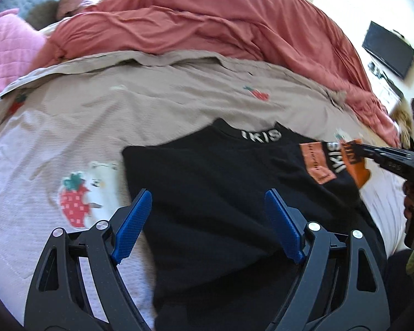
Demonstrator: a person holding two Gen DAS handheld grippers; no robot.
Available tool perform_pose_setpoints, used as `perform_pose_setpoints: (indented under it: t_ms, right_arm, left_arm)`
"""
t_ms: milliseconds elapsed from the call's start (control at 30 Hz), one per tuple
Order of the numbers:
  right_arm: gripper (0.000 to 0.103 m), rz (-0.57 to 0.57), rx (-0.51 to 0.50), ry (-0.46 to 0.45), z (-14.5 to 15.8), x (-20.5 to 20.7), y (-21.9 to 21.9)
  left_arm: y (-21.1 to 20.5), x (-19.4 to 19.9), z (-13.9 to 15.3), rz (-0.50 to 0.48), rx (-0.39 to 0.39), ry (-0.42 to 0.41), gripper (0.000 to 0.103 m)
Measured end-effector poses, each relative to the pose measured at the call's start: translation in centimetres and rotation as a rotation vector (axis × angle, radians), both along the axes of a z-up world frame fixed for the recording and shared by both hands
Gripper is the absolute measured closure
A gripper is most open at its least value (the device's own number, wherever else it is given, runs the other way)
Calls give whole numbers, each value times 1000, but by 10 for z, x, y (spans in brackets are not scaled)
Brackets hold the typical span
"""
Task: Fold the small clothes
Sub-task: 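Reposition the cuff flat on the sweatshirt and open the right gripper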
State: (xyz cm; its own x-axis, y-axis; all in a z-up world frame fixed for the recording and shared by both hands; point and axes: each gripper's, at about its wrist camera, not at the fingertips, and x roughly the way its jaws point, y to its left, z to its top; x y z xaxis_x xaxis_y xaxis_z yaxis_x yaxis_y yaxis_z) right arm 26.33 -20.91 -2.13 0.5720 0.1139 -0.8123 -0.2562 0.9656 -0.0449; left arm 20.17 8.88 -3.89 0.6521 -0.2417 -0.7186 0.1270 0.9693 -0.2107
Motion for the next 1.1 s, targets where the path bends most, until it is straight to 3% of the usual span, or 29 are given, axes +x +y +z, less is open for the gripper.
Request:
perform_pose_setpoints:
  t_ms: [200,333,500,600,700,800,833,933,1100]
  right_arm:
    - [91,-73,-129,12,-34,-1,-9]
    - [89,-109,-46,-21,-25,-13,-23]
    - [79,1,20,-43,-16,-30,-2]
    - [74,53,28,-27,-18,-33,18]
    - [74,70,25,2,-25,-30,29]
    - [73,41,-25,49,-40,-25,29]
    - [64,25,-41,72,-46,-23,26]
    - [51,-21,-38,98,-58,-20,13]
    - [50,-41,-4,100,-61,-20,9]
  left_arm:
    - [-8,5,-18,-32,22,65,26]
    - [-9,4,-17,-33,11,53,26]
    - [-23,-1,-14,-68,53,25,26]
    - [-30,0,-21,-88,78,56,26]
    - [-30,5,-35,-72,118,142,26]
    - [-27,6,-37,-66,91,155,26]
    - [-27,6,-37,-66,89,158,26]
    - [-29,5,-38,-72,97,157,26]
    - [-27,7,-38,-69,84,163,26]
